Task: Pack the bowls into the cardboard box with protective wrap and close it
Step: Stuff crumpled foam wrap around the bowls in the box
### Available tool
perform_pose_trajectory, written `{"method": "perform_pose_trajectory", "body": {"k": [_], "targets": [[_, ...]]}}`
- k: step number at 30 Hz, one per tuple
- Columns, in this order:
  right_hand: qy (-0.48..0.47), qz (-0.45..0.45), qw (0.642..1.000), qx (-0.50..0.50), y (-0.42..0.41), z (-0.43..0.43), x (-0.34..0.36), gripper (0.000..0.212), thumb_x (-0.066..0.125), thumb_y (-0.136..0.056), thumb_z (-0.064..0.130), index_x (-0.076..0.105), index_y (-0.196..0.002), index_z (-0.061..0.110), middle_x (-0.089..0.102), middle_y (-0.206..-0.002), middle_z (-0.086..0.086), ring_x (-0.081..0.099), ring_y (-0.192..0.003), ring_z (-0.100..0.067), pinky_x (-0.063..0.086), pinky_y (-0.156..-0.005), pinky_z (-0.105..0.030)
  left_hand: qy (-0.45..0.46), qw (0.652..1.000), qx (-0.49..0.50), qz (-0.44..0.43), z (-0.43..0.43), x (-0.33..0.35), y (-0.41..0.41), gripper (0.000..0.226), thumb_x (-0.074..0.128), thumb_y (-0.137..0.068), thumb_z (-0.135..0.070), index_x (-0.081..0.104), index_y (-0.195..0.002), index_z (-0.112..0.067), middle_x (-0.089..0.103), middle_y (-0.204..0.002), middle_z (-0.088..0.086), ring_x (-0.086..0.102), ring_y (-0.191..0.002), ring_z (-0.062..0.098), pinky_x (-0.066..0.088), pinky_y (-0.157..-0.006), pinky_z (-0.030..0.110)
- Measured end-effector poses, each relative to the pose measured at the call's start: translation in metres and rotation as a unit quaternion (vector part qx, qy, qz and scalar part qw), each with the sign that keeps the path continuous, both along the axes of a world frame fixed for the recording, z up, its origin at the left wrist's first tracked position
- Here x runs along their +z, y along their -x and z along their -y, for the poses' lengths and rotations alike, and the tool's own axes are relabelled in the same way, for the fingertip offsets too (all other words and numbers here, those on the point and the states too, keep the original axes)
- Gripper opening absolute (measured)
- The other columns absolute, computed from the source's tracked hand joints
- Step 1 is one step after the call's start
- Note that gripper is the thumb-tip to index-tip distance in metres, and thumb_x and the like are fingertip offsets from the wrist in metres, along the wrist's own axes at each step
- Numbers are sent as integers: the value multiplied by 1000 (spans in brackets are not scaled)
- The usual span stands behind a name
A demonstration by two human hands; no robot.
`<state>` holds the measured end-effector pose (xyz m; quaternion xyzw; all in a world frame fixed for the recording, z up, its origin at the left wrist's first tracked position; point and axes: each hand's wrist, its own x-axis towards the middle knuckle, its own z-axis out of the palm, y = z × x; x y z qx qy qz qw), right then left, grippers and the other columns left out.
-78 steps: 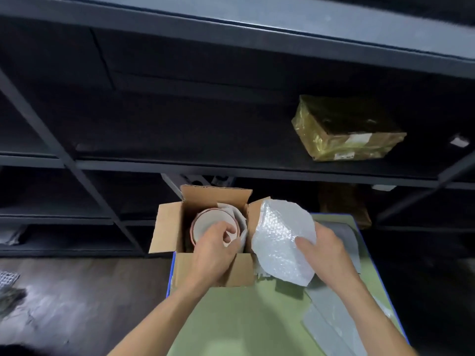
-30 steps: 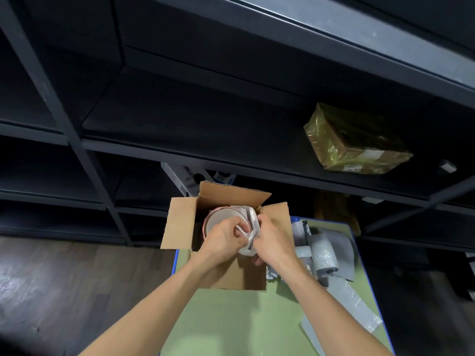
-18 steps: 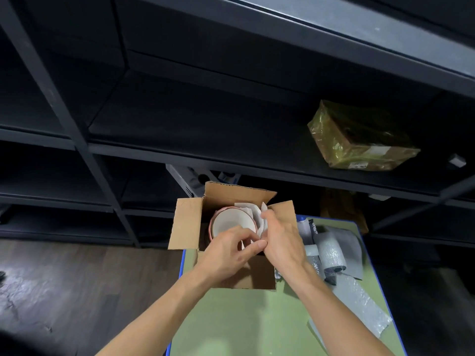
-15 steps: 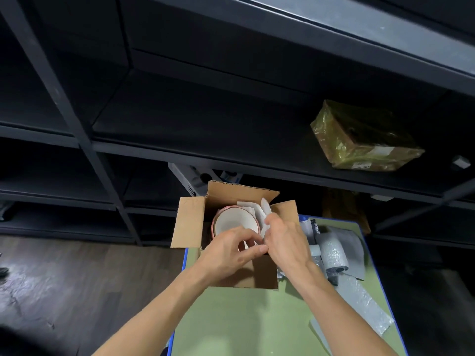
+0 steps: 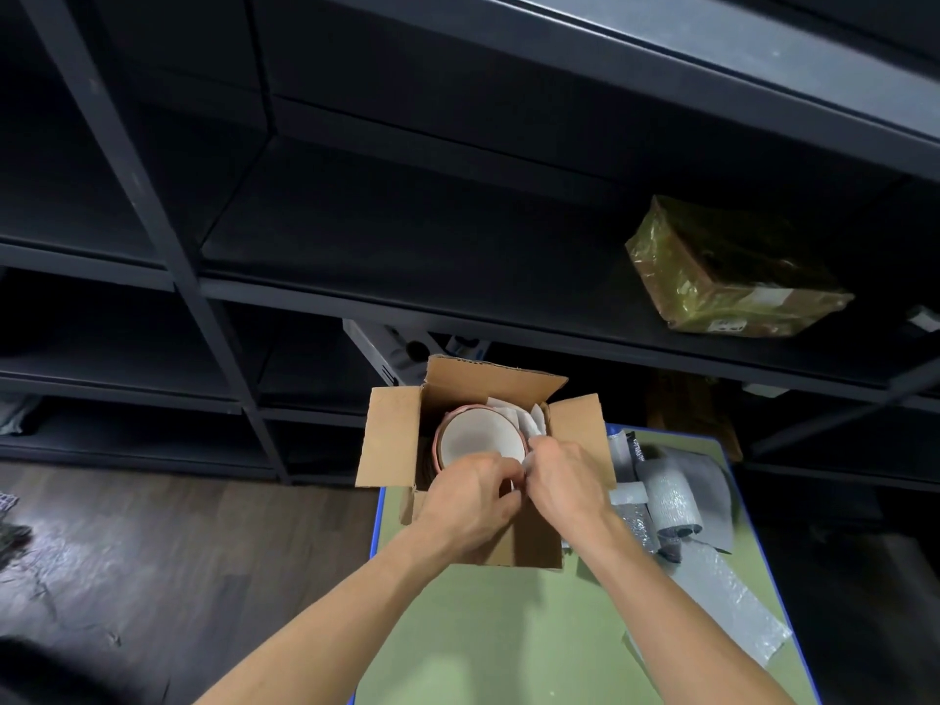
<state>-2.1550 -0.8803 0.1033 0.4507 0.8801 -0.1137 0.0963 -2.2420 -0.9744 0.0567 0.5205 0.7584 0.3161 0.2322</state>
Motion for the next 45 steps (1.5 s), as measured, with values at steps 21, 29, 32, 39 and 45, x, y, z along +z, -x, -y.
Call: {"method": "perform_pose_trajectory", "body": {"k": [21,29,32,39,45], "targets": [[-27,-46,999,-3,-17,0,0,33,54,-88,7,59,-119,17,69,-105,-14,61,-99,-35,47,-77,-38,38,996,-33,-72,1,4,20,22,55,-91,-29,75,-98,-24,75,-93,-3,64,-83,20,47,-66,28],[-51,-108,993,-9,-21,4,-2,27,53,-88,5,60,-113,16,70,-91,-13,61,-90,-35,38,-69,-39,28,998,1,-55,8,2,7,20,53,-91,-30,71,-96,-25,73,-93,-5,63,-85,18,50,-67,32],[-56,-100,993,-6,-21,7,-4,24,54,-90,8,60,-112,17,70,-93,-13,62,-90,-35,39,-68,-38,35,997,16,-62,5,1,5,21,51,-89,-28,70,-89,-21,72,-88,-2,62,-81,21,45,-61,30],[-85,-179,980,-2,-30,3,-8,16,60,-89,9,59,-105,13,67,-75,-14,61,-75,-39,29,-56,-35,54,996,20,-61,5,-3,5,27,49,-90,-31,69,-82,-15,71,-79,2,60,-73,23,50,-61,33],[-62,-194,979,-11,-47,-3,-10,6,57,-94,16,60,-98,19,70,-75,-5,65,-73,-33,49,-60,-41,16,998,36,-45,16,-5,7,25,52,-92,-36,69,-82,-20,70,-78,-6,60,-73,14,51,-64,34]]}}
